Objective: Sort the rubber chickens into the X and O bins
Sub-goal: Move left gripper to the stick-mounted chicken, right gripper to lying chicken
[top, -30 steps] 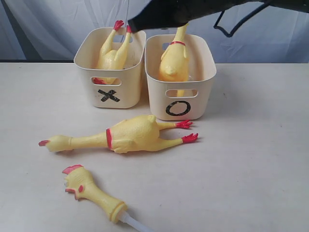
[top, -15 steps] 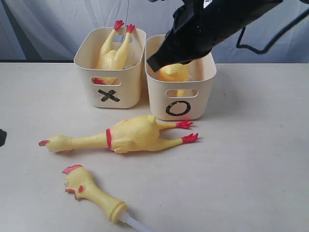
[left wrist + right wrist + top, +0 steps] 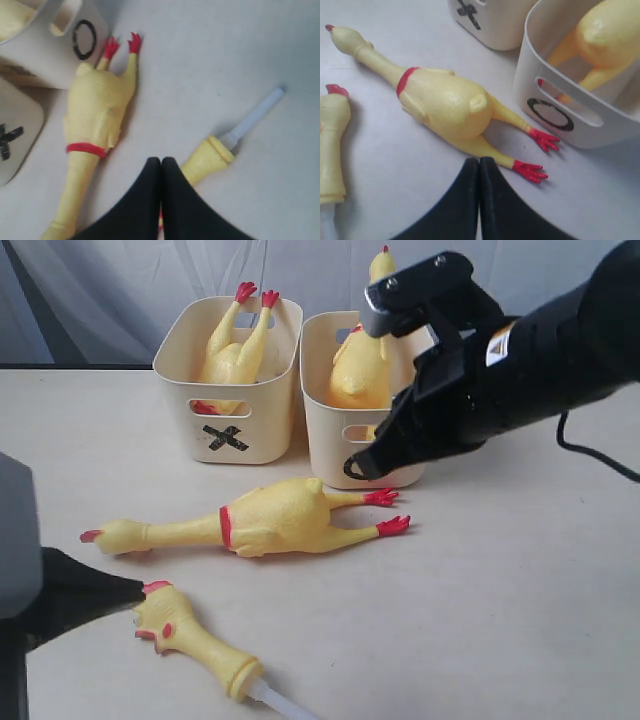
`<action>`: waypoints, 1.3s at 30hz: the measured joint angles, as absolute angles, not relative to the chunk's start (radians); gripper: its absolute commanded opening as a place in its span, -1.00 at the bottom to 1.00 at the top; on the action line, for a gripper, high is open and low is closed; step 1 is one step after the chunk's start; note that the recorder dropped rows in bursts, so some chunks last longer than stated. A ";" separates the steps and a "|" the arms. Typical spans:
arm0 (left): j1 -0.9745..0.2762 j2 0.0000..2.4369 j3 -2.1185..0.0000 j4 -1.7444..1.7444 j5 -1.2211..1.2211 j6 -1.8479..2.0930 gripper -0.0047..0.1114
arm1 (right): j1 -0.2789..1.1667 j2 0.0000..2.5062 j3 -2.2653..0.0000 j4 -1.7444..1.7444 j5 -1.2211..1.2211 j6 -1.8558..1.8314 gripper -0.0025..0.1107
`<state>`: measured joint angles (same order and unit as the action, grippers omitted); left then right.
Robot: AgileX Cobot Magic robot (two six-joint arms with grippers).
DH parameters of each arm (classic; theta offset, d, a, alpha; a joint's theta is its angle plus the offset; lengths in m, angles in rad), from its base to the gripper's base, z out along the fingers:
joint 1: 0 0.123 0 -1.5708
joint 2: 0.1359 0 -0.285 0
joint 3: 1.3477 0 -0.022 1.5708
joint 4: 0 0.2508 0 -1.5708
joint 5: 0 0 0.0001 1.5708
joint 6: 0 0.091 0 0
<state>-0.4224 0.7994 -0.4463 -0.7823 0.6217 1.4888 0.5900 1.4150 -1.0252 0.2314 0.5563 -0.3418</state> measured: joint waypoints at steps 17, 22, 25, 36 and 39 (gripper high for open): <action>-0.422 1.182 -0.444 -0.955 0.661 1.948 0.40 | 0.590 1.380 -0.825 0.234 0.377 -0.340 -0.97; -0.422 1.264 -0.444 -0.980 0.628 2.050 0.40 | 0.590 1.378 -0.825 0.234 0.375 -0.340 -0.97; -0.422 1.305 -0.444 -1.003 0.606 2.098 0.37 | 0.590 1.378 -0.825 0.234 0.375 -0.340 -0.97; -0.422 1.428 -0.481 -1.090 0.553 2.098 0.32 | 0.590 1.378 -0.825 0.253 0.369 -0.340 -0.97; -0.422 1.461 -0.495 -1.100 0.555 2.098 0.32 | 0.590 1.378 -0.825 0.253 0.367 -0.340 -0.97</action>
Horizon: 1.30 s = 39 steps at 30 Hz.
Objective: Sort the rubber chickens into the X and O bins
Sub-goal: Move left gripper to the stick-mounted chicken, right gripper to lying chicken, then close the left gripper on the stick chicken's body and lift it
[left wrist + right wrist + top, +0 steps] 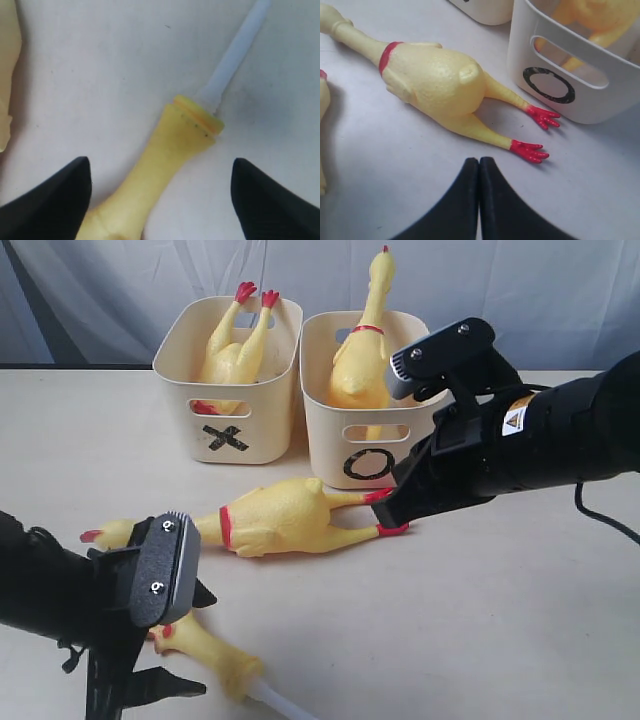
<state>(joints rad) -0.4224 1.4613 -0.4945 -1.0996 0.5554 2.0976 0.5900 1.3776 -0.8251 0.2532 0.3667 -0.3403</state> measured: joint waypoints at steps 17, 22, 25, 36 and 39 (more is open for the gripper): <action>-0.422 1.606 -0.548 -1.101 0.555 2.098 0.32 | 0.590 1.378 -0.825 0.261 0.353 -0.340 -0.97; -0.422 1.646 -0.571 -1.101 0.557 2.098 0.24 | 0.590 1.378 -0.825 0.267 0.351 -0.340 -0.97; -0.422 1.669 -0.578 -1.101 0.561 2.098 0.11 | 0.590 1.378 -0.825 0.267 0.349 -0.340 -0.97; -0.422 1.684 -0.581 -1.101 0.565 2.098 -0.09 | 0.590 1.378 -0.825 0.269 0.347 -0.340 -0.97; -0.422 1.684 -0.581 -1.101 0.558 2.098 -0.17 | 0.590 1.378 -0.825 0.269 0.347 -0.338 -0.97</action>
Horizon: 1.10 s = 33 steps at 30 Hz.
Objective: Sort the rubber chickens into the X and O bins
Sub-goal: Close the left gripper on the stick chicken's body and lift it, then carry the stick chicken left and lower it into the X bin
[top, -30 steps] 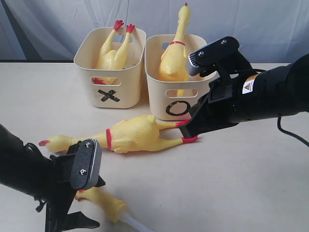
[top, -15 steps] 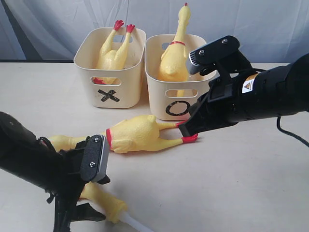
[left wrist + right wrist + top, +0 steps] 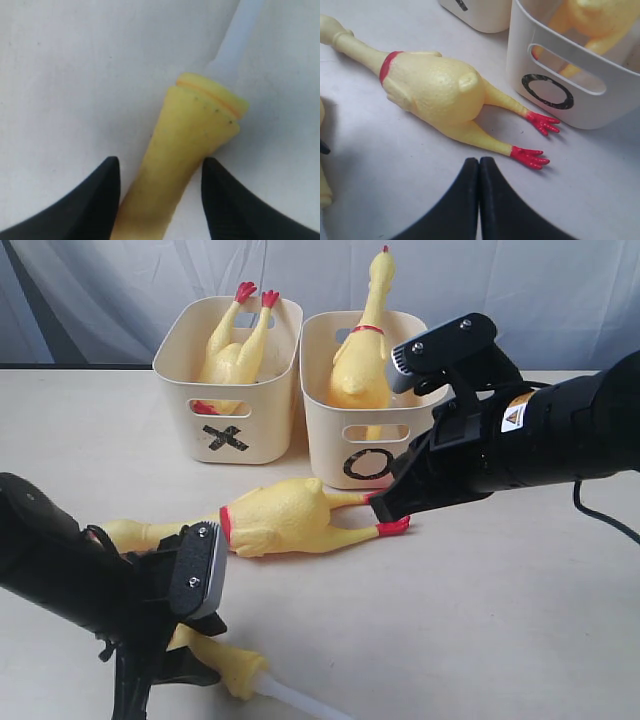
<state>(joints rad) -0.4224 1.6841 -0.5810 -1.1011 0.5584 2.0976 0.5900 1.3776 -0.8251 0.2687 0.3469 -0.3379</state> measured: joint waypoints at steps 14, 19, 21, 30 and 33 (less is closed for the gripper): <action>-0.422 1.684 -0.581 -1.101 0.565 2.098 -0.92 | 0.590 1.378 -0.825 0.269 0.347 -0.338 -0.97; -0.422 1.661 -0.581 -1.101 0.584 1.914 -0.92 | 0.590 1.378 -0.825 0.299 0.347 -0.333 -0.97; -0.422 1.634 -0.581 -1.101 0.586 1.820 -0.92 | 0.590 1.373 -0.825 0.309 0.347 -0.329 -0.97; -0.422 1.433 -0.596 -0.880 0.492 1.178 -0.92 | 0.575 1.238 -0.825 0.310 0.326 -0.239 -0.97; -0.422 1.357 -0.656 -0.833 0.475 0.996 -0.92 | 0.575 1.190 -0.825 0.307 0.334 -0.235 -0.97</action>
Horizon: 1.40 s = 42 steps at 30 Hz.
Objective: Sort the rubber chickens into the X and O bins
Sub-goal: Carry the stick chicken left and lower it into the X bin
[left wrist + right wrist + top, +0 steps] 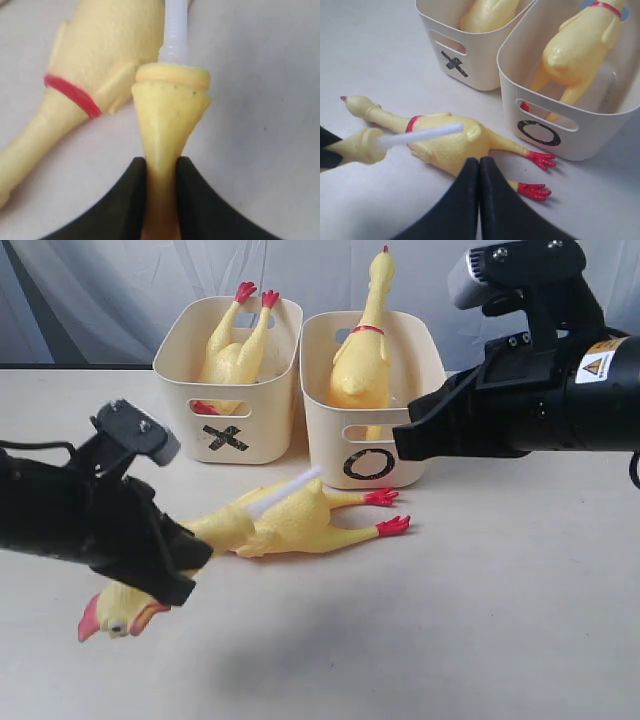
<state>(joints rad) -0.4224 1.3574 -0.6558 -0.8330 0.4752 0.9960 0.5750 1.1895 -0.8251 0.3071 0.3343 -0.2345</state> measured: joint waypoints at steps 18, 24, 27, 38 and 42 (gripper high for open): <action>-0.422 1.593 -1.081 -0.793 -0.054 0.844 -0.92 | 0.575 1.154 -0.825 0.305 0.346 -0.231 -0.97; -0.422 1.741 -1.240 -0.729 -0.094 0.844 -0.92 | 0.575 1.154 -0.825 0.305 0.346 -0.231 -0.97; -0.422 1.808 -1.311 -0.684 -0.104 0.846 -0.92 | 0.575 1.154 -0.825 0.305 0.346 -0.231 -0.97; -0.415 2.007 -1.454 -0.632 -0.258 0.846 -0.92 | 0.575 1.154 -0.825 0.307 0.353 -0.231 -0.97; -0.400 2.061 -1.479 -0.630 -0.271 0.823 -0.92 | 0.575 1.154 -0.825 0.307 0.353 -0.231 -0.97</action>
<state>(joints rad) -0.3997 2.0608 -1.4791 -0.6298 -0.2708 0.8233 0.5750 1.1540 -0.8251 0.3071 0.3530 -0.2307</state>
